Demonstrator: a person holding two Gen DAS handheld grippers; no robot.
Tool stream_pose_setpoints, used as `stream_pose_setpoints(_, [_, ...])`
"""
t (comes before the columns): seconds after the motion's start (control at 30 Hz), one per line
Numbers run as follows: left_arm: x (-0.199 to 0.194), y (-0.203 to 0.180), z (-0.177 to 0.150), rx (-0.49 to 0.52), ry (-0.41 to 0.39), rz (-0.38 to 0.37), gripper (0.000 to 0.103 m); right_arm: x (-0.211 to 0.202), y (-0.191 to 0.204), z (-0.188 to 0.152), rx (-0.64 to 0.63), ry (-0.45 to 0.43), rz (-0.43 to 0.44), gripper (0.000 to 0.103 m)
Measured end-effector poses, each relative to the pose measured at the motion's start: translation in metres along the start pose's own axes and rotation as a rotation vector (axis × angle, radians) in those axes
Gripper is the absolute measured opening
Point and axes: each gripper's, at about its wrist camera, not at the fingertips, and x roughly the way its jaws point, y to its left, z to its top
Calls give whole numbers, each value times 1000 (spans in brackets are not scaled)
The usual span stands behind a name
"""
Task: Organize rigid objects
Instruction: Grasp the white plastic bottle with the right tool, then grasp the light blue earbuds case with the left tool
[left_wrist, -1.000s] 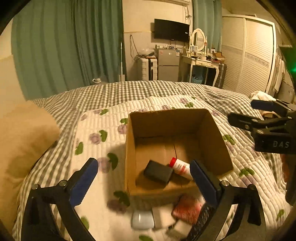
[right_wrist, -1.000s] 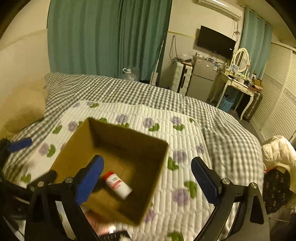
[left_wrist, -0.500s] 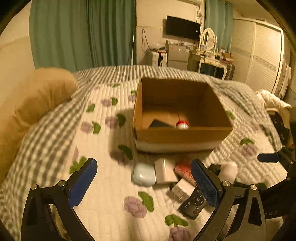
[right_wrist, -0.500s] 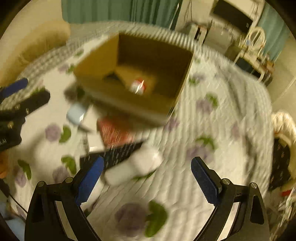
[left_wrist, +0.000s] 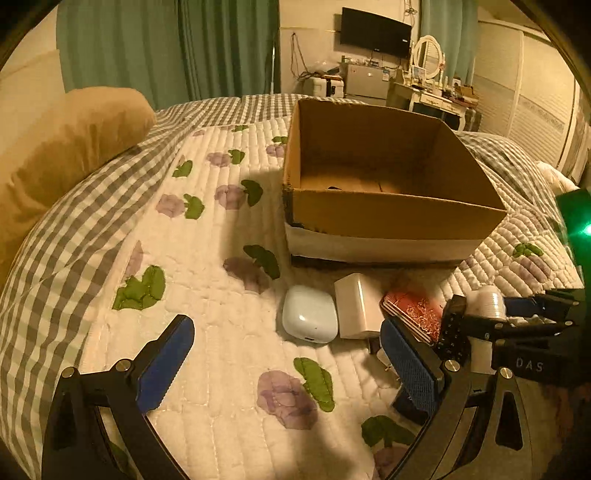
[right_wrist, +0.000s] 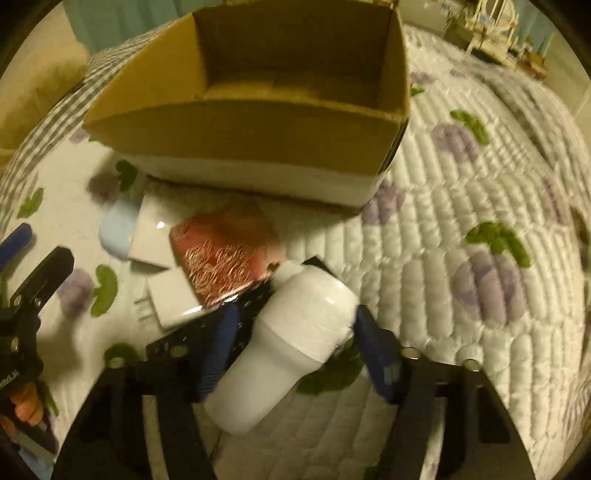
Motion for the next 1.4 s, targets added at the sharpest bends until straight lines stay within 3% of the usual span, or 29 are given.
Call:
stream_pose_setpoints(0.07, [2,-5,0,19,0,2,103,-6,3,-1,-12,-26,39,52])
stream_pose_setpoints(0.3, [20,-17,1,81,41,37,101,-35,5,8,-71,-120,12,52])
stream_pose_setpoints(0.37, [29,-10,4,48,78,37,99,-35,2,9,-74,-127,5,52])
stream_pose_setpoints(0.5, [49,-2,8,9,150,103,81,-30,-4,8,-59,-121,31,52])
stream_pose_setpoints(0.73, [78,-24,18,118,206,154,80,-26,-4,5,-61,-123,63,52])
stream_pose_setpoints(0.83, [90,-26,24,140,250,127,78,-26,-5,5,-54,-123,72,52])
stream_pose_setpoints(0.93, [103,-30,22,182,315,77,63,-25,-7,4,-47,-119,79,52])
stream_pose_setpoints(1.0, [101,-34,19,216,319,65,46,-27,-7,3,-46,-123,82,52])
stream_pose_setpoints(1.03, [99,-36,16,229,325,55,44,-27,-8,3,-46,-124,82,52])
stream_pose_setpoints(1.1, [96,-40,12,249,317,46,27,-28,-7,2,-46,-126,81,52])
stream_pose_setpoints(1.4, [71,-26,11,187,242,5,26,-32,-6,2,-54,-136,63,52])
